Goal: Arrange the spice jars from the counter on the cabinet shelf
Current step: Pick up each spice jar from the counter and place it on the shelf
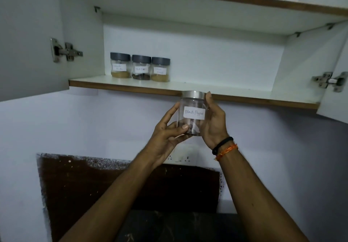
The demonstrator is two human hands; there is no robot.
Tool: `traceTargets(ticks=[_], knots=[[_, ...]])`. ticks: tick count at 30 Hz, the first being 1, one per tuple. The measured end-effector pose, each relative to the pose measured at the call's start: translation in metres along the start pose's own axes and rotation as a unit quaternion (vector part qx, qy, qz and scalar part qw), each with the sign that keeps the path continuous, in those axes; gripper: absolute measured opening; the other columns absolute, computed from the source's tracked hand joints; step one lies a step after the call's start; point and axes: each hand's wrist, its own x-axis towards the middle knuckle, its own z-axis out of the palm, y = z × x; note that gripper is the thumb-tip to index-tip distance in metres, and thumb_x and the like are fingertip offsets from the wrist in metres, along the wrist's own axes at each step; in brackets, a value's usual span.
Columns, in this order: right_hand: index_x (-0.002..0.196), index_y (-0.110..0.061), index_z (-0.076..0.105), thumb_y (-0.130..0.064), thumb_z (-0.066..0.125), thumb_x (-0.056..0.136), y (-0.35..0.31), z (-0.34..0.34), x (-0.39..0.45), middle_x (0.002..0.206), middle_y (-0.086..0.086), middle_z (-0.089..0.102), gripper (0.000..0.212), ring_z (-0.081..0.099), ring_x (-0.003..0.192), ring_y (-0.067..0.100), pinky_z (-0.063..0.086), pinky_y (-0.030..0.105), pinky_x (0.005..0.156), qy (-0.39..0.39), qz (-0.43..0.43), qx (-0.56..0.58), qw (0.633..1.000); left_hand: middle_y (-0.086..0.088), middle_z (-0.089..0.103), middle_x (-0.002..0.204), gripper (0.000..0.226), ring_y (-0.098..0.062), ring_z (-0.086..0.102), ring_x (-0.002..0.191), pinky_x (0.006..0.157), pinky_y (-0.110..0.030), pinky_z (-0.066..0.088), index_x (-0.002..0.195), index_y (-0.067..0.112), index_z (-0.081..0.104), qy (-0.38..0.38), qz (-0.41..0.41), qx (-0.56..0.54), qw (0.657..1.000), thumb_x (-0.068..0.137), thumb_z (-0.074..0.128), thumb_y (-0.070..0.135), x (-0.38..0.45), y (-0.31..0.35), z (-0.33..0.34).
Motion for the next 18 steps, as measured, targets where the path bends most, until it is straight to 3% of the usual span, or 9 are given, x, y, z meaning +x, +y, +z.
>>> traceTargets(ticks=[3,9,15,18], knots=[[0.128,-0.004,0.061,-0.053,0.048,0.095,-0.021,0.009,0.016,0.125,0.024,0.064,0.060,0.064,0.107,0.036,0.053,0.051,0.090,-0.008,-0.024,-0.006,1.000,-0.044,0.046,0.134,0.078,-0.052,0.050,0.129,0.106,-0.053,0.048,0.148,0.035,0.044,-0.027,0.017,0.025,0.999,0.085,0.071,-0.002,0.019,0.019,0.007],[0.133,-0.002,0.057,-0.051,0.045,0.097,-0.044,0.019,0.041,0.131,0.028,0.058,0.062,0.056,0.118,0.046,0.045,0.061,0.100,-0.005,-0.043,-0.005,0.999,-0.033,0.055,0.137,0.077,-0.044,0.054,0.129,0.107,-0.052,0.047,0.149,0.037,0.043,-0.054,0.044,0.053,0.996,0.088,0.068,-0.002,0.048,0.042,0.012],[0.127,-0.009,0.062,-0.058,0.043,0.094,-0.052,0.019,0.053,0.125,0.024,0.063,0.062,0.064,0.103,0.038,0.052,0.054,0.090,0.031,-0.058,-0.043,0.997,-0.027,0.062,0.131,0.077,-0.037,0.061,0.123,0.100,-0.045,0.053,0.147,0.037,0.045,-0.065,0.056,0.077,0.993,0.087,0.069,-0.005,0.067,0.052,0.013],[0.130,-0.008,0.058,-0.058,0.043,0.093,-0.052,0.015,0.057,0.127,0.027,0.060,0.064,0.061,0.111,0.045,0.048,0.059,0.096,0.033,-0.079,-0.069,0.994,-0.020,0.067,0.125,0.073,-0.031,0.067,0.114,0.091,-0.040,0.056,0.142,0.031,0.050,-0.035,0.050,0.112,0.992,0.081,0.074,-0.003,0.077,0.060,0.015]])
